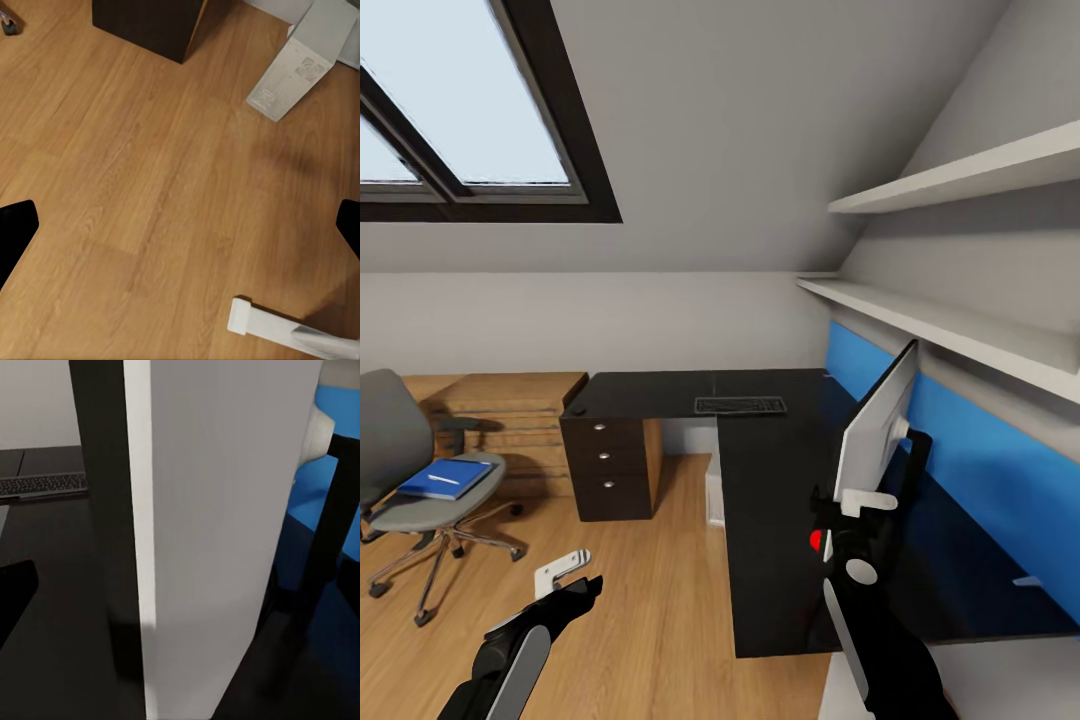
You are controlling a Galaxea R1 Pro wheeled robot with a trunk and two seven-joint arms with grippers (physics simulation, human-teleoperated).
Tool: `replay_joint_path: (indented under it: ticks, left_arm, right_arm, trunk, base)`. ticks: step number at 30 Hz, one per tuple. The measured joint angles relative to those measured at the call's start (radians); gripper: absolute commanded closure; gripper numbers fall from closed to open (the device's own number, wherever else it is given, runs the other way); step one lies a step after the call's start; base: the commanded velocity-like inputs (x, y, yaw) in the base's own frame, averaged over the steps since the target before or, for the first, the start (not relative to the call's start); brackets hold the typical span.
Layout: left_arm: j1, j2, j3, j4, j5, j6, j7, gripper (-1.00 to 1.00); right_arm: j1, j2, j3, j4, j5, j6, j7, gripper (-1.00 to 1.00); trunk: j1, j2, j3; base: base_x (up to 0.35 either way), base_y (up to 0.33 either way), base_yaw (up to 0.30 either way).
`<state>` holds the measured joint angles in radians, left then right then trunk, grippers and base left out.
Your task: In the bedroom, organize the workspace by keeping the computer under the desk, ensuring the monitor is on the desk, placing the keyboard on the desk next to the monitor, placing the mouse on the desk next to the keyboard, moving the folder from the swivel chair onto the desk next to the mouse, stacking the notebook on top of the folder with the pen on top of the notebook, and positioning the swivel chair next to the desk.
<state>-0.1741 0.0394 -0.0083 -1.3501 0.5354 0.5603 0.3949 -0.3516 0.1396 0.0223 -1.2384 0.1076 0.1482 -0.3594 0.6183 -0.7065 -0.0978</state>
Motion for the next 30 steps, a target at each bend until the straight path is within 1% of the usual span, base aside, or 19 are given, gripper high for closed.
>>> replay_joint_path:
  ticks: [3, 10, 23, 25, 27, 30]
  left_arm:
    - [0.0, 0.0, 0.0, 0.0, 0.0, 0.0, 0.0, -1.0]
    - [0.0, 0.0, 0.0, 0.0, 0.0, 0.0, 0.0, -1.0]
    - [0.0, 0.0, 0.0, 0.005, 0.0, 0.0, 0.0, -1.0]
    - [0.0, 0.0, 0.0, 0.005, 0.0, 0.0, 0.0, -1.0]
    - [0.0, 0.0, 0.0, 0.006, 0.0, 0.0, 0.0, -1.0]
    - [0.0, 0.0, 0.0, 0.006, 0.0, 0.0, 0.0, -1.0]
  right_arm:
    - [0.0, 0.0, 0.0, 0.0, 0.0, 0.0, 0.0, -1.0]
    - [0.0, 0.0, 0.001, 0.001, 0.001, 0.0, -0.001, -1.0]
    - [0.0, 0.0, 0.001, 0.0, 0.002, 0.004, -0.009, -1.0]
    - [0.0, 0.0, 0.001, 0.001, 0.002, 0.005, -0.025, -1.0]
    - [0.0, 0.0, 0.001, 0.0, 0.001, 0.007, -0.077, -1.0]
    - [0.0, 0.0, 0.001, 0.0, 0.001, 0.008, -0.107, -1.0]
  trunk:
    - [0.0, 0.0, 0.0]
    - [0.0, 0.0, 0.0]
    - [0.0, 0.0, 0.0]
    - [0.0, 0.0, 0.0]
    - [0.0, 0.0, 0.0]
    - [0.0, 0.0, 0.0]
  base:
    - [0.027, 0.0, 0.0]
    - [0.14, 0.0, 0.0]
    - [0.018, 0.0, 0.0]
    - [0.001, 0.0, 0.0]
    - [0.0, 0.0, 0.0]
    - [0.0, 0.0, 0.0]
